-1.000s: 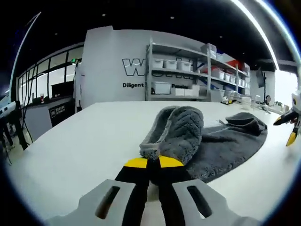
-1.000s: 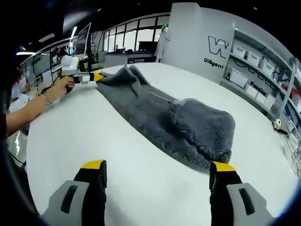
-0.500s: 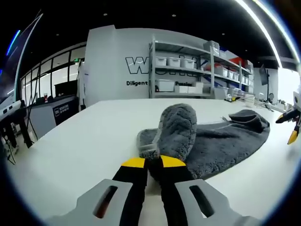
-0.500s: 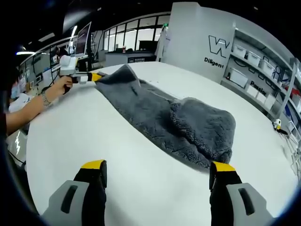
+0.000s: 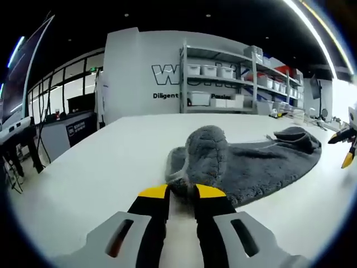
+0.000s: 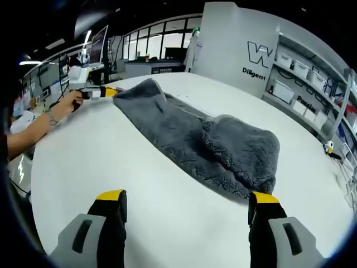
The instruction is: Open the folded towel by lifting each exposed corner and separating the folded layers until the towel lies flat within the target outline without major curled edges
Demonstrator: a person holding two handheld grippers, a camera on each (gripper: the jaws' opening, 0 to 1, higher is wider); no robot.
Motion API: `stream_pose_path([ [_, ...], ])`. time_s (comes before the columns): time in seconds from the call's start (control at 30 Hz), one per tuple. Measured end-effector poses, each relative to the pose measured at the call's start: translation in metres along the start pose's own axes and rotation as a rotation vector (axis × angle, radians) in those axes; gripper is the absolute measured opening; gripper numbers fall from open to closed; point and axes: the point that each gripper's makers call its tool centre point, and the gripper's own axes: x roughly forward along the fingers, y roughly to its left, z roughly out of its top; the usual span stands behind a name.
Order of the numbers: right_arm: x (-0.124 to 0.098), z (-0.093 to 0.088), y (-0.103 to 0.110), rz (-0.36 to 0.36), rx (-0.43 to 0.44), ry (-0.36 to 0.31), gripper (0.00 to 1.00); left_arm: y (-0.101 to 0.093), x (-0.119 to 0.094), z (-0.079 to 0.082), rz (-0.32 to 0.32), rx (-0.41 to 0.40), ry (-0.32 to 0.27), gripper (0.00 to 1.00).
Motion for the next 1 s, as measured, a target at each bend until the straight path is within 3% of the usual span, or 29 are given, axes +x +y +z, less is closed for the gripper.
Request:
stream_pose_path([
  [0.1, 0.0, 0.0, 0.0, 0.0, 0.0, -0.001, 0.91, 0.005, -0.004, 0.007, 0.014, 0.01, -0.02, 0.28],
  [0.47, 0.0, -0.001, 0.004, 0.004, -0.003, 0.003, 0.91, -0.004, -0.006, 0.014, -0.047, 0.011, -0.039, 0.54],
  [0.63, 0.001, -0.002, 0.002, 0.001, -0.003, 0.009, 0.91, -0.014, -0.005, 0.017, -0.11, 0.022, -0.054, 0.66],
  [0.77, 0.0, 0.0, 0.004, 0.003, -0.009, 0.002, 0.91, -0.025, -0.007, 0.023, -0.166, 0.041, -0.085, 0.9],
  [1.0, 0.001, -0.001, 0.005, 0.005, -0.013, 0.01, 0.91, -0.045, -0.014, 0.028, -0.231, 0.094, -0.095, 0.99],
])
